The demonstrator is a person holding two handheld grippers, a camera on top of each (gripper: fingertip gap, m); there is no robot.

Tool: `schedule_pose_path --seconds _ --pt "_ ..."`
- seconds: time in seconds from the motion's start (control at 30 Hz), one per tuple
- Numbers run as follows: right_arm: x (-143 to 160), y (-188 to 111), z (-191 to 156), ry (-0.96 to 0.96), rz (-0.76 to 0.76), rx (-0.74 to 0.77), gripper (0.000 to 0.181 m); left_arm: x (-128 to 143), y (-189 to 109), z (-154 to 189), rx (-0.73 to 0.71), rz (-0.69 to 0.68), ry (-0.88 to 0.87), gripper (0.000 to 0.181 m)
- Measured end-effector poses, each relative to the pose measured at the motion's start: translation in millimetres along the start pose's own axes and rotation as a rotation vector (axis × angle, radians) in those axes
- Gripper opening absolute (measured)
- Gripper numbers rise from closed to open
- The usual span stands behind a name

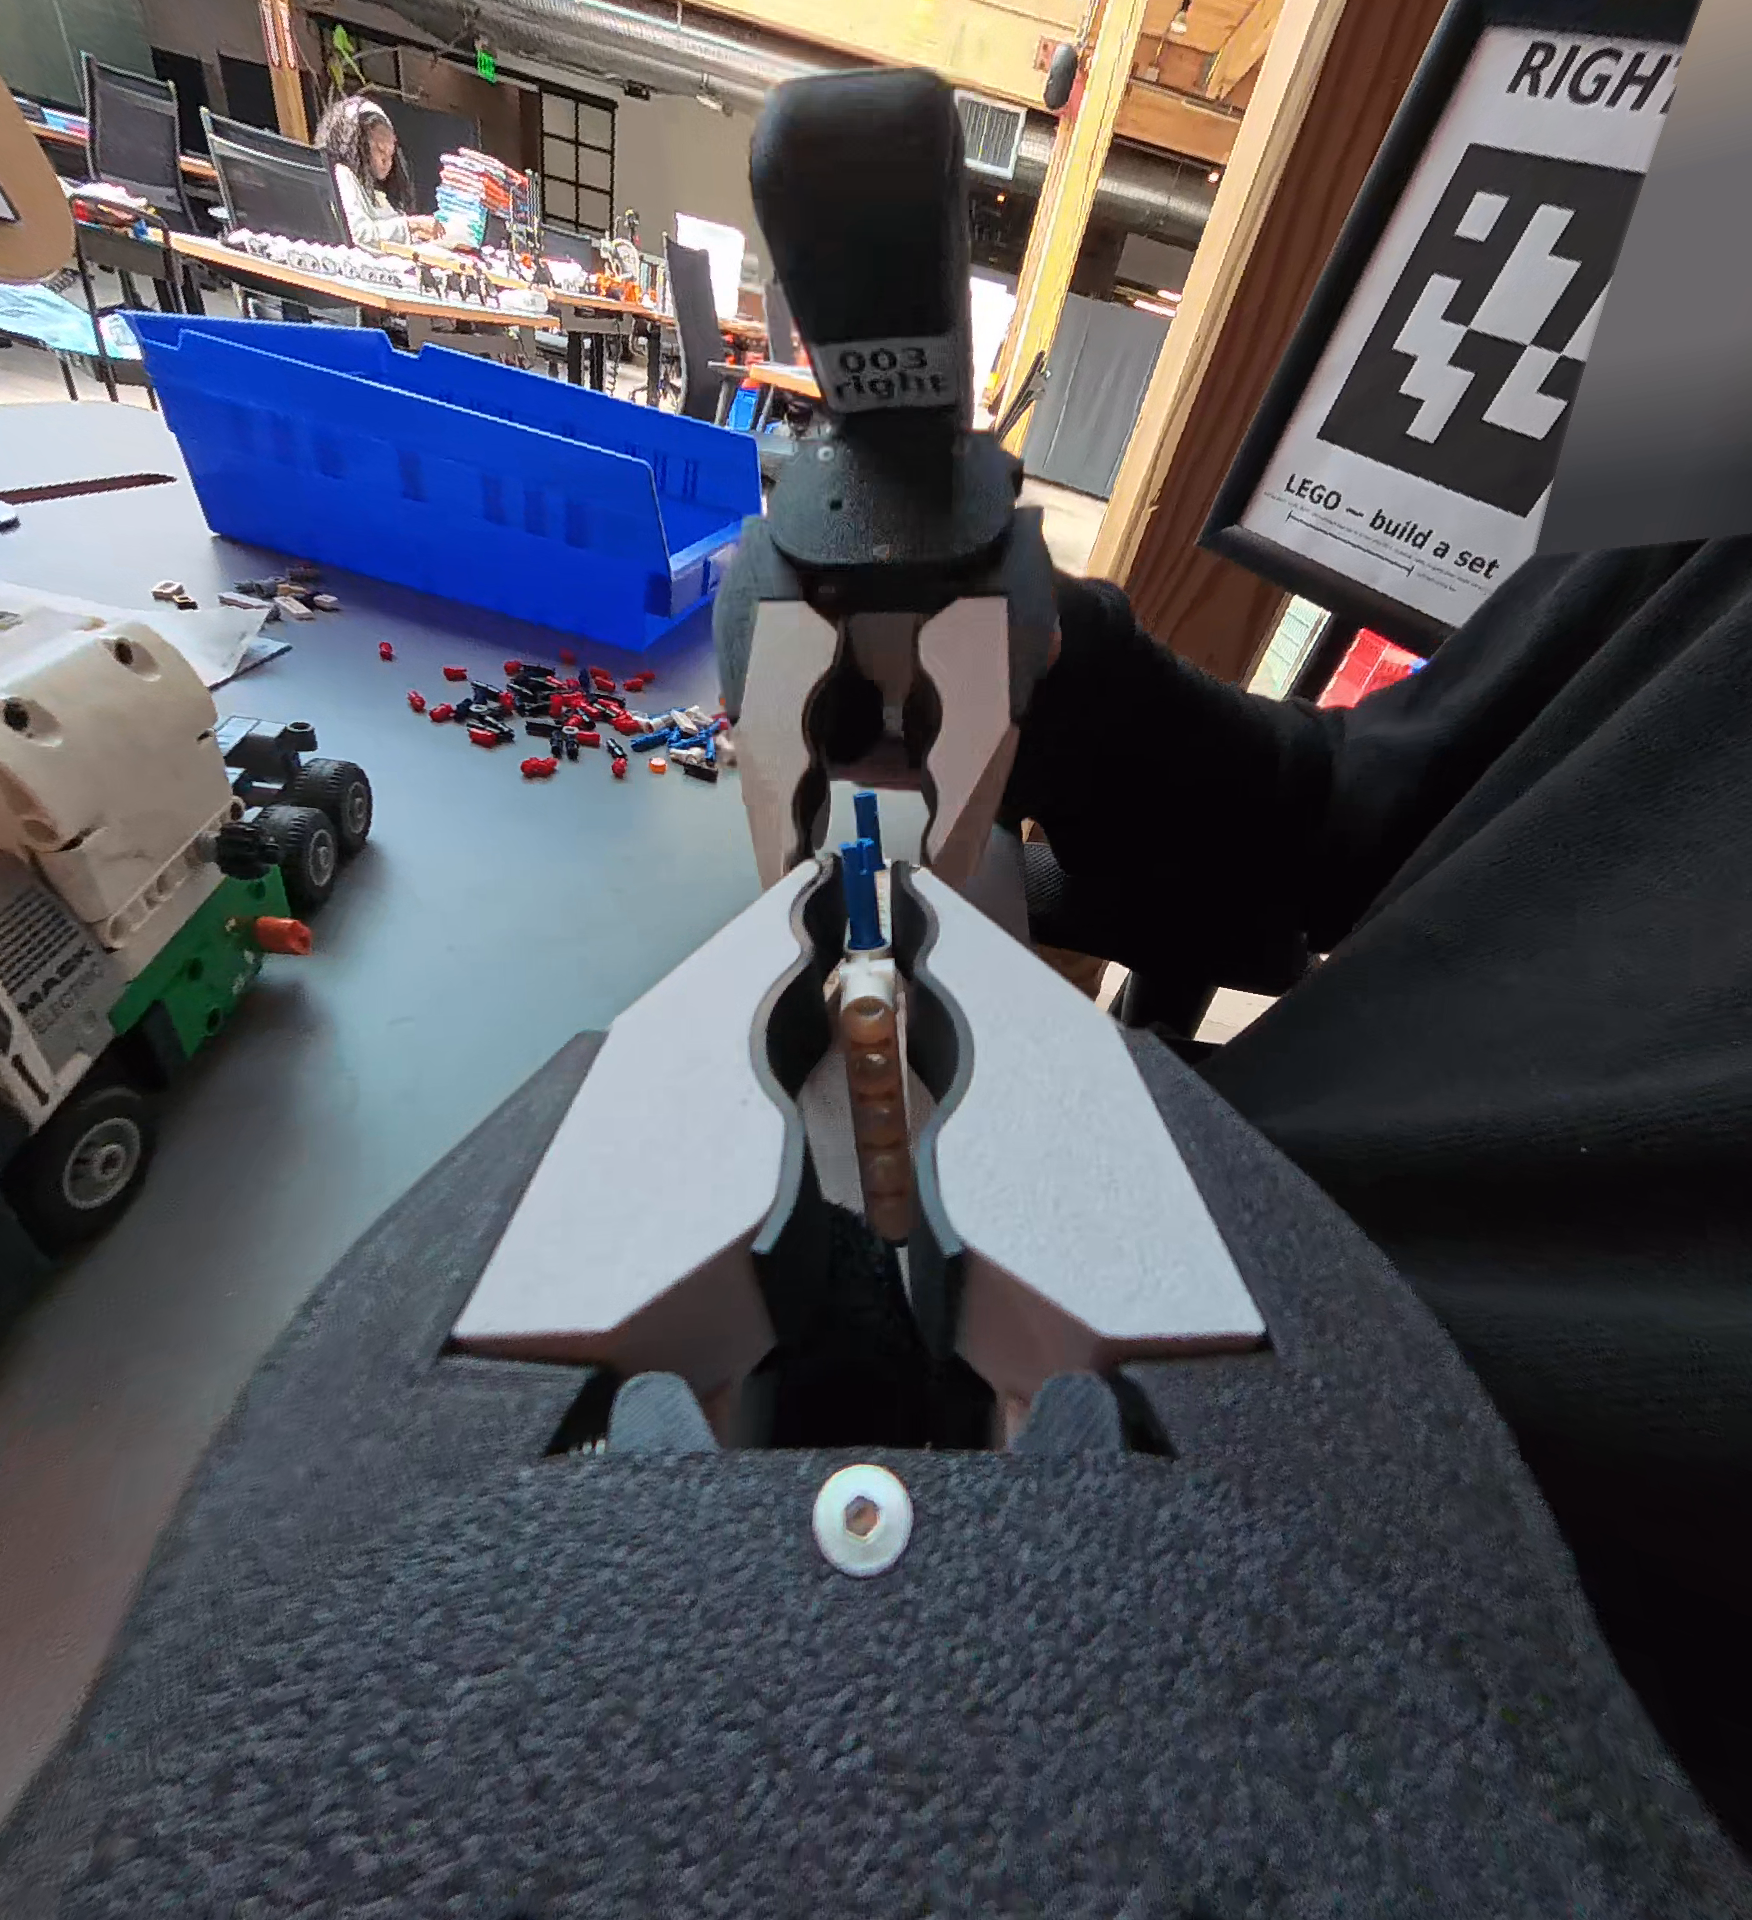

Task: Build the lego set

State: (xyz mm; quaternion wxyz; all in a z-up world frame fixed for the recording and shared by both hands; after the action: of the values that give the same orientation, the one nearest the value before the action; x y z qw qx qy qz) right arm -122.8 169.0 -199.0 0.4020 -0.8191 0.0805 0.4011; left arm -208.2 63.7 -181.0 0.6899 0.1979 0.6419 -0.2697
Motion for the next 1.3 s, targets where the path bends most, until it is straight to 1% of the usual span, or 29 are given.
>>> schedule_pose_path --seconds 0.03,0.07,0.1,0.13,0.17,0.2,0.27,0.33,0.47,0.5,0.53,0.6,0.8,0.9,0.97,1.13,1.23,1.27,1.3 --pt "-10 -5 -7 0.000 0.132 -0.059 0.032 -1 1 1 0.007 0.016 -0.005 0.006" --pt "-17 -9 -13 0.016 0.243 -0.113 0.030 -3 1 2 0.014 0.036 -0.012 0.006" --pt "-19 -9 -17 0.025 0.303 -0.147 0.029 -4 1 3 0.020 0.056 -0.023 0.006" --pt "-19 -7 -17 0.018 0.340 -0.135 0.023 -5 2 3 0.029 0.071 -0.035 0.006" --pt "-19 -7 -15 0.003 0.379 -0.093 0.007 -5 2 3 0.032 0.076 -0.046 0.006" --pt "-20 -8 -15 -0.017 0.416 -0.070 0.007 -5 2 3 0.027 0.079 -0.049 0.006" --pt "-19 -9 -17 -0.020 0.432 -0.078 0.007 -5 1 3 0.033 0.075 -0.054 0.006" --pt "-18 -9 -18 -0.064 0.456 -0.050 0.007 -4 -1 3 0.037 0.074 -0.074 0.008" --pt "-20 -16 -17 -0.074 0.522 -0.045 0.007 -5 -9 -1 0.040 0.110 -0.140 0.015" --pt "-20 -14 -18 -0.068 0.508 -0.059 0.007 -5 -10 -2 0.040 0.120 -0.145 0.014" --pt "-19 -12 -16 -0.069 0.491 -0.042 0.007 -5 -10 -2 0.045 0.121 -0.145 0.008" --pt "-18 -10 -16 -0.070 0.491 -0.036 0.007 -6 -9 -1 0.037 0.122 -0.122 0.007" --pt "-21 -14 -17 -0.051 0.529 -0.064 0.007 -8 -9 1 0.046 0.145 -0.110 0.006" --pt "-21 -14 -16 -0.044 0.540 -0.069 0.007 -7 -9 1 0.051 0.143 -0.116 0.009" --pt "-22 -16 -16 -0.033 0.560 -0.088 0.007 -8 -10 1 0.045 0.150 -0.108 0.006" --pt "-20 -15 -16 -0.032 0.550 -0.095 0.007 -8 -10 2 0.037 0.151 -0.095 0.006" --pt "-19 -17 -16 -0.033 0.542 -0.105 0.007 -8 -9 4 0.023 0.134 -0.049 0.006" --pt "-17 -19 -15 -0.036 0.514 -0.098 0.008 -8 -8 5 0.019 0.128 -0.034 0.006" --pt "-14 -23 -12 -0.027 0.480 -0.080 0.020 -8 -9 5 0.009 0.128 -0.025 0.006"
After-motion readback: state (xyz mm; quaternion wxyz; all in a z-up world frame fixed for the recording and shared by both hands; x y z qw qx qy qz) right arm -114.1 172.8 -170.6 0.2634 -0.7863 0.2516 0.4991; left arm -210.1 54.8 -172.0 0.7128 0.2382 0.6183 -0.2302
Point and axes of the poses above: each gripper's, where its closed fingertips meet, y out along the fingers, x out of its underside, z = x × y across the jaws, the point moved 6 cm from there along -y, back along the fingers, and after that the axes turned 7 degrees about y, right-handed, at the moved point
